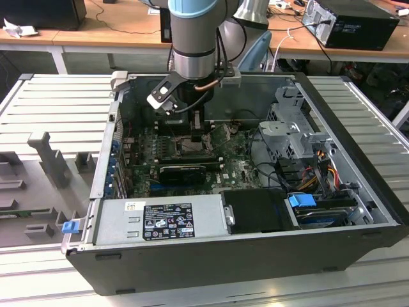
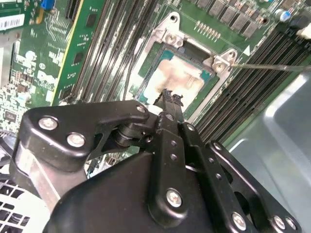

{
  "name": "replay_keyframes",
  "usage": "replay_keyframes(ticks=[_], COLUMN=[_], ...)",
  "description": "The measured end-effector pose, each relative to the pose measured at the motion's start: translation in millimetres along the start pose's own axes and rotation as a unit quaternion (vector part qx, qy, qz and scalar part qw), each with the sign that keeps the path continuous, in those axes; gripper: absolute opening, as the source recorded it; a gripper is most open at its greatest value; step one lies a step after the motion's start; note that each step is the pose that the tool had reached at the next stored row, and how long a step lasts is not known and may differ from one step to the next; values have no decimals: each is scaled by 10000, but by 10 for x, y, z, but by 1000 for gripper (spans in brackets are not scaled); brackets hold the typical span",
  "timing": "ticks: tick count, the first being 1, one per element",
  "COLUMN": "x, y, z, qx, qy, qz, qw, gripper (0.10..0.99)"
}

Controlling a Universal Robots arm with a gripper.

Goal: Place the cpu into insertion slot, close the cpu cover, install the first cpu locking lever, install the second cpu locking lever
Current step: 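Close the cpu cover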

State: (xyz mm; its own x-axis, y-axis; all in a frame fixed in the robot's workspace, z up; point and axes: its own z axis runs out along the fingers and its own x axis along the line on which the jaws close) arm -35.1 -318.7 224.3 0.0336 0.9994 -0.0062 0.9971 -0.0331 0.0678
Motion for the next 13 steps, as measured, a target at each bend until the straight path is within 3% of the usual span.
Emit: replay_keyframes(ticks=[2, 7, 11, 13], x=[0, 1, 2, 3], y=[58, 69, 82, 129], z=[4, 2, -111, -132], qx=[1, 0, 1, 1], qy=[0, 0, 0, -1], qz=[3, 3, 3, 3], qw=[10000, 10000, 10000, 10000], gripper=[106, 106, 106, 106])
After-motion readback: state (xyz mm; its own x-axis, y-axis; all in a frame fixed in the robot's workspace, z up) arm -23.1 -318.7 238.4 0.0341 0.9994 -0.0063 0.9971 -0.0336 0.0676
